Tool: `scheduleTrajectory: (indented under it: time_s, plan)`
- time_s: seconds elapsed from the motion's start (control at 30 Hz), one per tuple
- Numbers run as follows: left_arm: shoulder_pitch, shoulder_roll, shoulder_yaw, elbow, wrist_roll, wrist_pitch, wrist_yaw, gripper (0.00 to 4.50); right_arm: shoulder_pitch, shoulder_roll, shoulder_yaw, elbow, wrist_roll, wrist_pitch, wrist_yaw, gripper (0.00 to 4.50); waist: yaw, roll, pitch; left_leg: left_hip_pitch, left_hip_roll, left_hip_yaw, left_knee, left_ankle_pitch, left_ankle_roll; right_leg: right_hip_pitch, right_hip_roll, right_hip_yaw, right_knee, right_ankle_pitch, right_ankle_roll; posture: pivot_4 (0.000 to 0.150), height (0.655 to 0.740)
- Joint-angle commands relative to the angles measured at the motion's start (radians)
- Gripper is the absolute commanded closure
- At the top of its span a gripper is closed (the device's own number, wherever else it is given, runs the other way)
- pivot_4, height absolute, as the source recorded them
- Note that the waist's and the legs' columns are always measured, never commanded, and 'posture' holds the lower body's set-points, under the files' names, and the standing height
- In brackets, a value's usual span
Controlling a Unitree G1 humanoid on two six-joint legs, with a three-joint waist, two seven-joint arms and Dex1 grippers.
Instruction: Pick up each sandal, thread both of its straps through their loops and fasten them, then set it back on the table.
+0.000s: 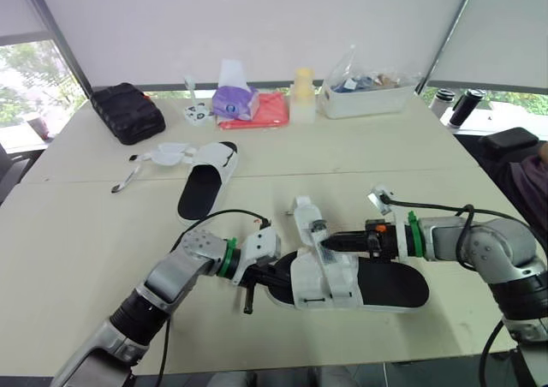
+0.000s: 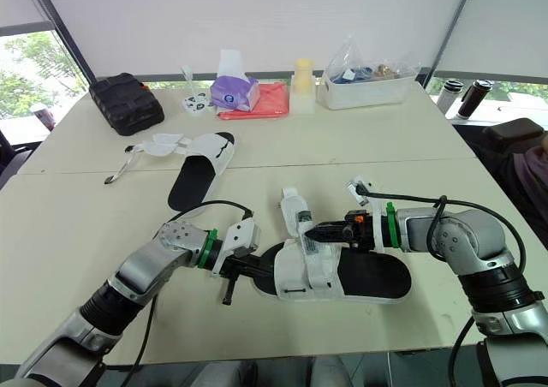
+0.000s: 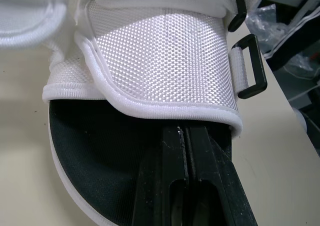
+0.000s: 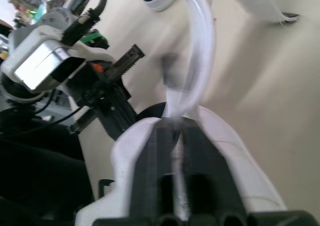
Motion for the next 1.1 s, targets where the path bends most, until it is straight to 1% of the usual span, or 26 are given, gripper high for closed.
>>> scheduleTrajectory:
  time_s: [0.03,0.27,0.43,0.67,0.97,1.1]
  plan:
    - [0.011,0.000,0.001,-0.003,0.015,0.000,0.019,4.50,-0.017,0.007,-0.062,-0.014,0.023,0.034,0.010,4.48,0.000,0.000,0.000,0.000,0.000,0.000,0.000,0.000,0.000,0.000,0.000,0.000,0.000,0.000,0.000,0.150,0.7400]
    - [0.011,-0.002,-0.002,0.004,0.018,-0.005,0.020,4.50,0.035,0.014,-0.255,-0.030,0.128,0.090,0.002,4.48,0.001,0.000,0.000,-0.001,0.000,0.000,0.000,0.000,0.000,0.000,0.000,0.000,0.000,0.000,0.000,0.150,0.7400]
    - [0.010,-0.001,-0.007,0.005,0.018,-0.007,0.016,4.50,0.088,0.023,-0.321,-0.065,0.157,0.103,-0.030,4.48,0.000,0.000,0.000,0.000,0.000,0.000,0.000,0.000,0.000,0.000,0.000,0.000,0.001,0.000,0.000,0.150,0.7400]
    - [0.001,-0.006,-0.013,0.018,0.021,-0.015,0.011,4.50,0.090,0.066,-0.296,-0.035,0.081,0.074,-0.102,4.48,0.000,0.000,0.000,0.000,0.000,0.000,0.000,0.000,0.000,0.000,0.000,0.000,0.001,0.000,0.000,0.150,0.7400]
    - [0.016,-0.002,-0.009,-0.002,0.020,-0.004,0.022,4.50,0.088,0.101,-0.302,0.059,0.048,0.102,-0.146,4.48,0.000,0.000,0.000,0.000,0.000,0.000,0.000,0.000,0.000,0.000,0.000,0.000,0.001,0.000,0.000,0.150,0.7400]
    - [0.020,-0.001,-0.008,-0.009,0.018,0.000,0.026,4.50,0.135,0.077,-0.227,0.045,-0.043,0.075,-0.142,4.48,0.000,0.001,0.000,0.000,0.000,0.000,0.000,0.000,0.000,0.000,0.000,0.001,0.001,0.000,0.000,0.150,0.7400]
